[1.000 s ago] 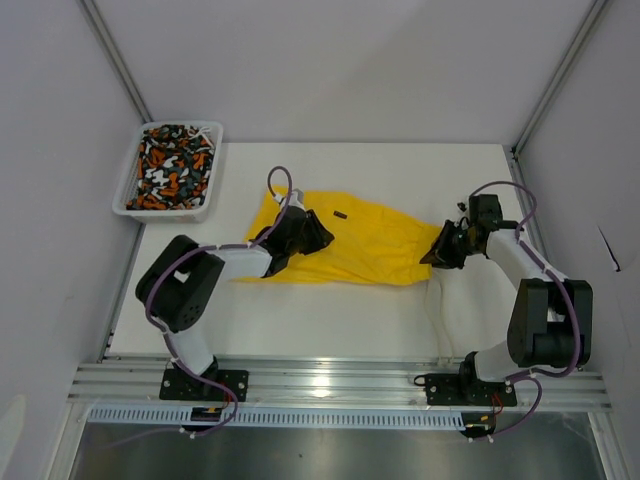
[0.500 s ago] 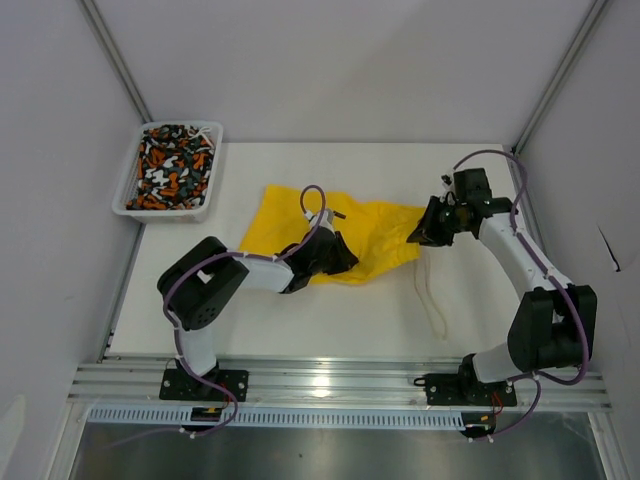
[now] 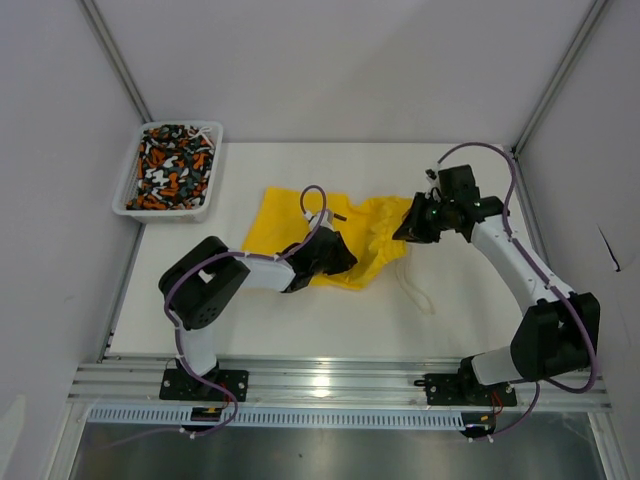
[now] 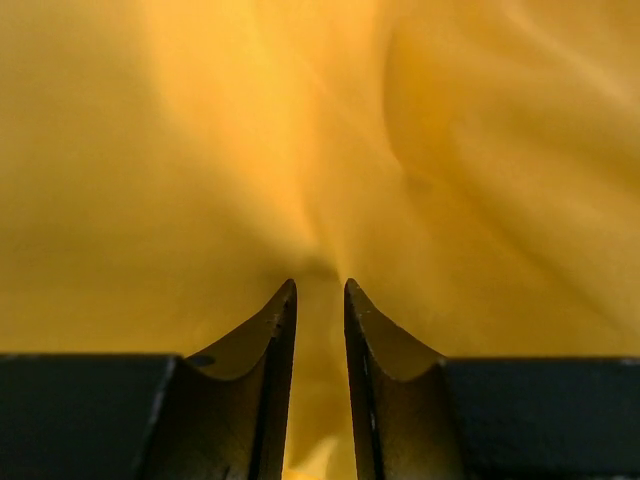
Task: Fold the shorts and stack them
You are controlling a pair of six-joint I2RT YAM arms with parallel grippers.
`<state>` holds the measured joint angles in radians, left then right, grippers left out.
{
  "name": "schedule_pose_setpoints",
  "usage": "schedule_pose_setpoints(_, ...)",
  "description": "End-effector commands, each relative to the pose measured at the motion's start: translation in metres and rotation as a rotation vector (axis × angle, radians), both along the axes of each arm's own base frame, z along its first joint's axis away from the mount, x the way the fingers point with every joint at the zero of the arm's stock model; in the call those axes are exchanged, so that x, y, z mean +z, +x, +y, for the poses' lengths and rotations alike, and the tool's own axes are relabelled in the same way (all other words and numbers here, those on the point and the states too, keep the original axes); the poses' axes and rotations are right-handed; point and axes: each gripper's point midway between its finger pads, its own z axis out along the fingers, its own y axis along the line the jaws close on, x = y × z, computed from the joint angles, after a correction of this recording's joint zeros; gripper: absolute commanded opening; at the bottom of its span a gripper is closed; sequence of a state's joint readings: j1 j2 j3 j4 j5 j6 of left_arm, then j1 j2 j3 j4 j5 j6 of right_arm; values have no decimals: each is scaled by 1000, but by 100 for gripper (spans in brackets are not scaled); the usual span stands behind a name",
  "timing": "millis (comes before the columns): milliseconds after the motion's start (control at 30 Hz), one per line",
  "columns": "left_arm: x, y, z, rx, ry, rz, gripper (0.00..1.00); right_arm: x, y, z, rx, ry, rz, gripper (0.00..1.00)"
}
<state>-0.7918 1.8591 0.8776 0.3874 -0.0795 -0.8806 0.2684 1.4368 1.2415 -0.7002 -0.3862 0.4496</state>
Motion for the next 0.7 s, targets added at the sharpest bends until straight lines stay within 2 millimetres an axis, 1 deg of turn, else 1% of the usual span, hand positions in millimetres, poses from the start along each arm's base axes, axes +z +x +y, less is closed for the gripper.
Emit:
schedule_pose_setpoints(0,18,13,-4,18,9,-54,28,2,-2,-22,-75,44,-25,2)
schedule_pose_setpoints(33,18,14,-4,20,11,-56,28,-10,-12,-26,-79,47,3,2)
schedule_pose_setpoints(100,17,14,-2,21,22,-61,28,-24,-17,-36,-94,41,25,2)
schedule_pose_setpoints(133,17,14,-1,20,27,-62,28,-39,-27,-40,-100,32,57,4)
schedule_pose_setpoints(200,16,15,1,23,42,-70,28,-53,-32,-49,-125,32,76,4)
schedule_pose_setpoints(233,16,16,3,27,47,-72,28,-68,-43,-52,-133,32,110,5)
schedule_pose_setpoints(267,16,16,3,24,56,-77,28,-72,-44,-53,-135,45,110,6)
schedule_pose_setpoints(333,17,17,5,24,68,-87,28,-81,-50,-59,-162,55,127,15)
schedule_pose_setpoints(367,17,17,6,26,74,-88,28,-89,-57,-61,-172,68,133,19)
schedule_pose_setpoints(400,18,17,7,24,78,-93,28,-92,-60,-61,-186,87,139,38)
schedule_pose_setpoints(433,18,17,8,26,82,-96,28,-94,-61,-65,-207,106,138,48)
schedule_pose_setpoints(467,19,17,7,23,79,-99,28,-100,-65,-66,-217,122,127,53)
schedule_pose_setpoints(500,19,18,8,24,79,-99,28,-101,-68,-62,-208,147,128,59)
schedule_pose_setpoints(533,20,18,7,22,78,-101,28,-103,-65,-72,-258,164,129,60)
schedule_pose_setpoints(567,19,17,7,19,79,-99,28,-104,-63,-73,-264,176,120,61)
schedule_pose_setpoints(600,19,17,7,21,79,-99,28,-108,-67,-73,-264,193,135,65)
schedule_pose_setpoints(667,18,17,7,19,82,-100,28,-111,-64,-77,-285,207,134,68)
